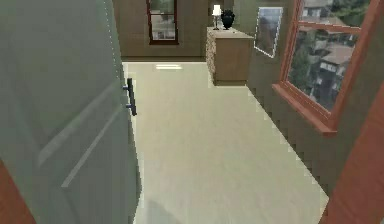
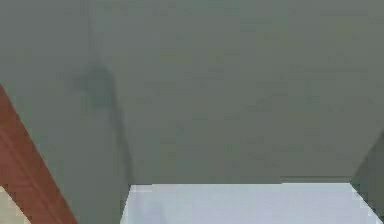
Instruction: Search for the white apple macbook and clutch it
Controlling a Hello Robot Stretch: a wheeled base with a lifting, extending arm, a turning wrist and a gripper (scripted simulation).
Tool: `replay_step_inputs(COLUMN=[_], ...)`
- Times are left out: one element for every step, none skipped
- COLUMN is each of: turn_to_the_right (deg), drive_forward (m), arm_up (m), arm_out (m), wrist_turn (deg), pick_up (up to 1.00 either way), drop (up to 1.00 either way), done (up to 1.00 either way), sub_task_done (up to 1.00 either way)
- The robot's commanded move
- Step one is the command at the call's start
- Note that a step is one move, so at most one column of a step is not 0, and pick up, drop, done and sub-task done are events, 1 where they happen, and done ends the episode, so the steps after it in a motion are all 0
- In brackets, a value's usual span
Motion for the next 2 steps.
replay_step_inputs(turn_to_the_right=[0.0, -3.0], drive_forward=[0.3, 0.0], arm_up=[0.0, 0.0], arm_out=[0.0, 0.0], wrist_turn=[0.0, 0.0], pick_up=[0.0, 0.0], drop=[0.0, 0.0], done=[0.0, 0.0], sub_task_done=[0.0, 0.0])
